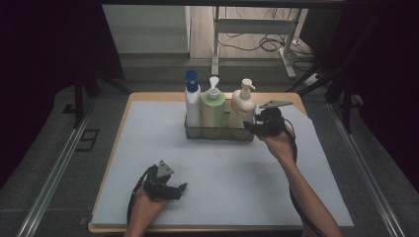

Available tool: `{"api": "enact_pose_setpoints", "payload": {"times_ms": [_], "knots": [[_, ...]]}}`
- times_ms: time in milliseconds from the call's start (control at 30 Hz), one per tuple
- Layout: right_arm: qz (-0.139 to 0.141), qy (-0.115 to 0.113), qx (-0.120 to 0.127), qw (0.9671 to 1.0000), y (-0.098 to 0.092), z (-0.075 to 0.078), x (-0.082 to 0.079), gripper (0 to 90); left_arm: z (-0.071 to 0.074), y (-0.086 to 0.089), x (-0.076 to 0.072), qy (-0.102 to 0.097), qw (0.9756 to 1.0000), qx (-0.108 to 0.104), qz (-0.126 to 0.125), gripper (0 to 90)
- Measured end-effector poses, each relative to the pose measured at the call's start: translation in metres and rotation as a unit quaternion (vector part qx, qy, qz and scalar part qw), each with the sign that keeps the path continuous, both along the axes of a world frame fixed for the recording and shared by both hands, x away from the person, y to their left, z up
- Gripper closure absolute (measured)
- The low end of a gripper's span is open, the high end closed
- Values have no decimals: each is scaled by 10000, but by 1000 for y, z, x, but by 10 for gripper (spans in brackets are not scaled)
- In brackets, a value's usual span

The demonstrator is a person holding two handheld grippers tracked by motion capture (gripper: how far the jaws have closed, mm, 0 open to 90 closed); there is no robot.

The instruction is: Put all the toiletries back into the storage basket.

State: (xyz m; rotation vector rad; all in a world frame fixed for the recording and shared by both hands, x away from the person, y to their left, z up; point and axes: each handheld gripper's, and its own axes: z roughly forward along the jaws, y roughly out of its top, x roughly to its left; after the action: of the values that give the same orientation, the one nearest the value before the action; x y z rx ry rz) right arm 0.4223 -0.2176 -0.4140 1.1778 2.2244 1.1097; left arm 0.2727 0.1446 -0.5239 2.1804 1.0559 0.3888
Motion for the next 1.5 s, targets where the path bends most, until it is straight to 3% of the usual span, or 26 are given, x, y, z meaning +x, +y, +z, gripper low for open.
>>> {"api": "enact_pose_setpoints", "payload": {"times_ms": [267, 400, 600, 800, 900, 1233, 1333, 1500], "knots": [[-67, 28, 34, 10000, -13, -1, -7, 480, 0, 0, 0, -2, 10000, 2, 1, 123], [-179, -19, -13, 9998, -19, -3, -7, 580, 0, 0, 0, 0, 10000, 0, 5, 123], [-380, 39, -48, 9993, -23, -6, 2, 749, 0, 0, 0, -2, 10000, 1, 6, 123], [-562, 86, -115, 9983, -21, -15, 18, 853, 0, 0, 0, -2, 10000, 2, 2, 123], [-580, 108, 20, 9983, -20, -17, 26, 875, 0, 0, 0, -1, 10000, 1, 2, 123], [-582, 197, 81, 9981, -14, -26, 46, 890, 0, 0, 0, 0, 10000, 3, 1, 123], [-582, 315, 273, 9974, -15, -29, 50, 889, 0, 0, 0, 2, 10000, 2, 3, 123], [-589, 383, 280, 9971, -14, -33, 52, 887, 0, 0, 0, 0, 10000, 4, 0, 123]]}}
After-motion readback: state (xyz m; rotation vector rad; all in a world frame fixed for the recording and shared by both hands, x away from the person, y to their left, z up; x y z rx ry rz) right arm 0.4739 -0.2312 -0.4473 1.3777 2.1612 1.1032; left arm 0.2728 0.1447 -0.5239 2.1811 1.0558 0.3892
